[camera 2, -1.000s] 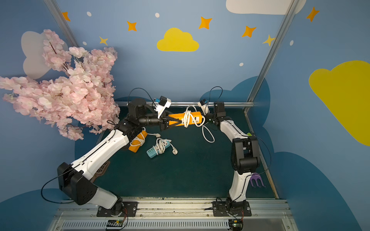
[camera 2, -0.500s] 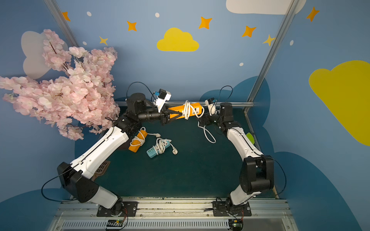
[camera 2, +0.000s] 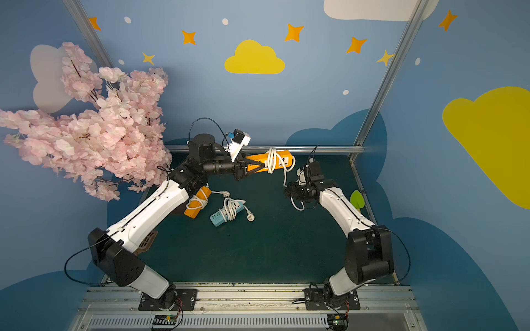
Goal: Wrap the cord around the power strip
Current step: Adjust the power cord.
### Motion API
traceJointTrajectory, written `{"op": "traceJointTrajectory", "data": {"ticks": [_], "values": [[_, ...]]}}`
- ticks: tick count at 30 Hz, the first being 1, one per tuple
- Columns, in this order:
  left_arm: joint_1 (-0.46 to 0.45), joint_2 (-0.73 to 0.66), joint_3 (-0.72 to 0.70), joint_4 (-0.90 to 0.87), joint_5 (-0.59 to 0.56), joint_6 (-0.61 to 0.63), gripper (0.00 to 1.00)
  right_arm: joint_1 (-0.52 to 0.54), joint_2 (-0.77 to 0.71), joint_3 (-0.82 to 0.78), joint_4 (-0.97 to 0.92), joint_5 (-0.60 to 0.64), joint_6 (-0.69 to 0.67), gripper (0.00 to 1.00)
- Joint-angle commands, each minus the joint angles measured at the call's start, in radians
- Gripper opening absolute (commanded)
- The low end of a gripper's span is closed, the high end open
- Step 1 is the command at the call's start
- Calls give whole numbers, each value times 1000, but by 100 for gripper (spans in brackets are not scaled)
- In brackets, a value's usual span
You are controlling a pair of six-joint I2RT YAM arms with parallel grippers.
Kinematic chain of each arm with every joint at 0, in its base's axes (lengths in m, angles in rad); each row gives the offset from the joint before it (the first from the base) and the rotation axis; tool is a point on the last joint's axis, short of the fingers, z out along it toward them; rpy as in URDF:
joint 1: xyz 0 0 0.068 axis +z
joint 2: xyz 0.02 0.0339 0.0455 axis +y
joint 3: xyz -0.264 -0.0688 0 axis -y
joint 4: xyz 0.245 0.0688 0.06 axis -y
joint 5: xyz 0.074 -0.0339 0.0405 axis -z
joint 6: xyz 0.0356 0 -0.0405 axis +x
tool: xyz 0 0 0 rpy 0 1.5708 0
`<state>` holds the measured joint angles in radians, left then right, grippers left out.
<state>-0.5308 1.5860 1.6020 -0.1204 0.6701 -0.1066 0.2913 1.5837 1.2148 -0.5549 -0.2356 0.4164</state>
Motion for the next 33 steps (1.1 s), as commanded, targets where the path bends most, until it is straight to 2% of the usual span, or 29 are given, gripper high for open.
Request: {"op": "traceJointTrajectory", "data": {"ticks": [1, 3, 6, 10, 14, 16, 17, 20, 23, 25, 27, 28, 30, 33], "values": [[-3, -23, 31, 58, 8, 0, 3, 6, 71, 45, -66, 32, 49, 67], [-5, -23, 32, 56, 6, 1, 3, 14, 120, 67, -54, 55, 55, 65], [-7, -26, 33, 53, 5, -1, 3, 24, 205, 134, -98, 129, 41, 55], [-5, -32, 31, 36, -6, 7, 3, 56, 240, 205, -145, 202, -18, 24], [21, -54, 4, 31, -40, 4, 3, 60, 137, 246, -192, 242, -127, 1], [51, -75, -20, 54, -54, -20, 3, 13, 60, 237, -181, 162, -149, 0], [71, -89, -35, 72, -65, -40, 3, -31, 11, 216, -154, 76, -135, 0], [144, -130, -83, 157, -88, -124, 3, -193, -112, 131, -33, -159, -4, 0], [205, -159, -117, 250, -110, -234, 3, -371, -198, -16, 197, -331, 265, 0], [233, -178, -137, 308, -141, -294, 3, -480, -227, -137, 354, -358, 451, 0], [256, -193, -154, 348, -172, -346, 3, -561, -220, -221, 413, -357, 568, 0], [269, -200, -163, 366, -191, -365, 3, -597, -203, -246, 420, -381, 582, 0], [288, -205, -172, 395, -204, -397, 3, -630, -150, -266, 399, -442, 510, 0], [295, -178, -154, 423, -168, -448, 3, -620, -90, -310, 348, -429, 450, 1]]}}
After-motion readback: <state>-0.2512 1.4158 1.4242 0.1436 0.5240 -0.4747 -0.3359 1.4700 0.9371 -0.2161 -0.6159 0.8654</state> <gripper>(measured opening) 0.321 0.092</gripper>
